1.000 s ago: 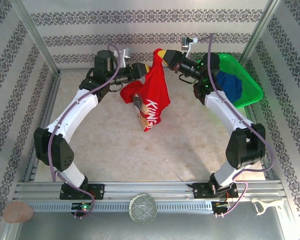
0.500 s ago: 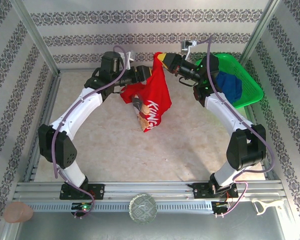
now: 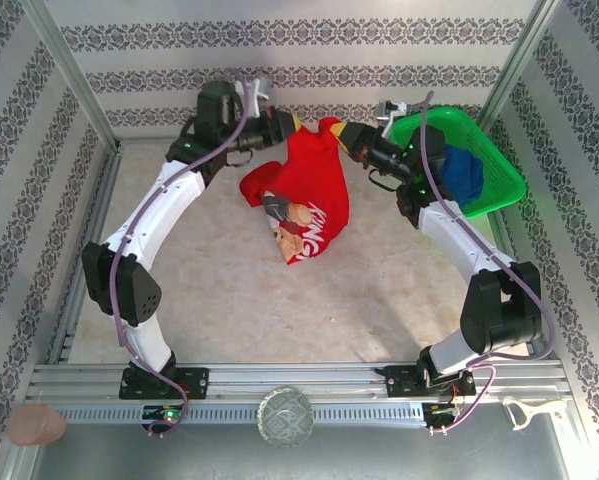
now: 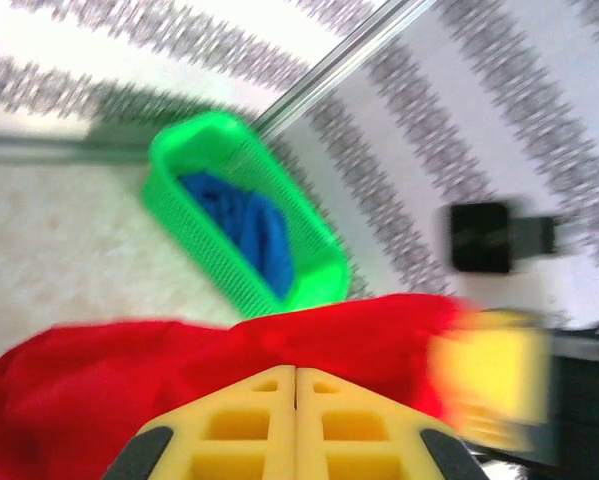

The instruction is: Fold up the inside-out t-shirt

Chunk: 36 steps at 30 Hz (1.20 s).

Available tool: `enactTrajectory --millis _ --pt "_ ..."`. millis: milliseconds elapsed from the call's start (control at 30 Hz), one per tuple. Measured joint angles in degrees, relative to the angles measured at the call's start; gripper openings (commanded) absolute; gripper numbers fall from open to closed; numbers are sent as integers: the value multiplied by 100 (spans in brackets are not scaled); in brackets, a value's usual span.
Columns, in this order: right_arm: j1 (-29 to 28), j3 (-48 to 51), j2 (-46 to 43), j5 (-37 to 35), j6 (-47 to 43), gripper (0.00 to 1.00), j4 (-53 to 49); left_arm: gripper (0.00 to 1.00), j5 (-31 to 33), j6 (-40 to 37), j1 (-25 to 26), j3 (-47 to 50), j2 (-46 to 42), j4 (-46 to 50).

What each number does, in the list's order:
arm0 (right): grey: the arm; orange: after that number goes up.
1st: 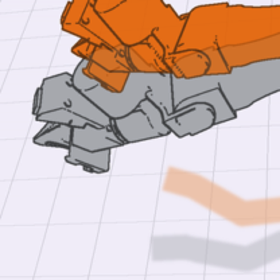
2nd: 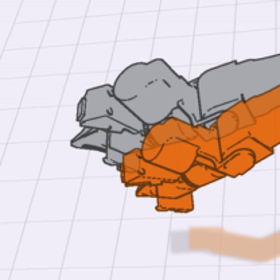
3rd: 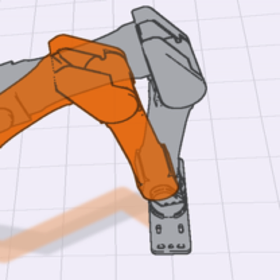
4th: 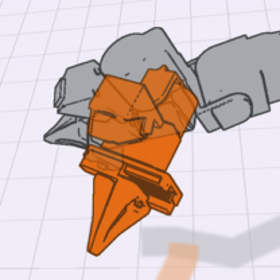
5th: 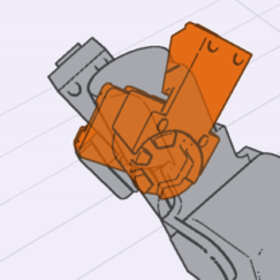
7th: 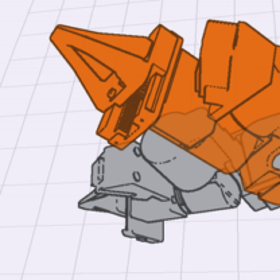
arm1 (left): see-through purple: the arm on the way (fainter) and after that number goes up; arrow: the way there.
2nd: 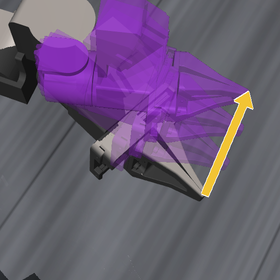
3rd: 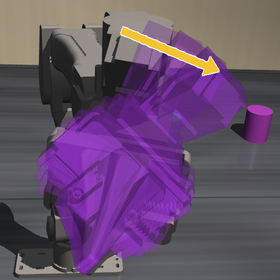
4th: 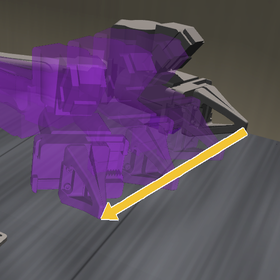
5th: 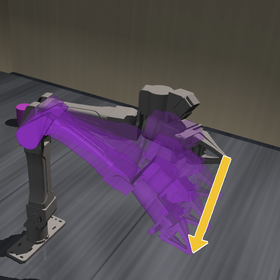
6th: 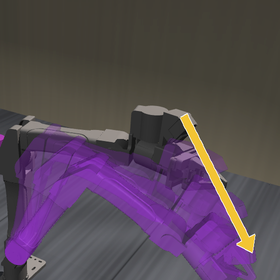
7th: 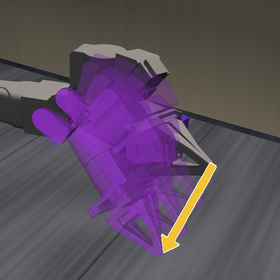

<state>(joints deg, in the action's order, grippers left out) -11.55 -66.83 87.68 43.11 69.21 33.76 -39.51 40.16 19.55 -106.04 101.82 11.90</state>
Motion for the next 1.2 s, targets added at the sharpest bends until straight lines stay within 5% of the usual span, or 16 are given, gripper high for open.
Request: enactTrajectory --millis 467,900,1200 --pt "129 227 -352 -374 -101 0 -260 0 -531 1285 -619 741 -570 -1322" --pt "-31 -4286 -367 -435 -813 0 -2162 0 -525 2428 -426 -1014 -557 -2146" --pt "-704 -4690 590 -1034 -1591 0 -2940 0 44 2216 -776 -457 -243 -1672"
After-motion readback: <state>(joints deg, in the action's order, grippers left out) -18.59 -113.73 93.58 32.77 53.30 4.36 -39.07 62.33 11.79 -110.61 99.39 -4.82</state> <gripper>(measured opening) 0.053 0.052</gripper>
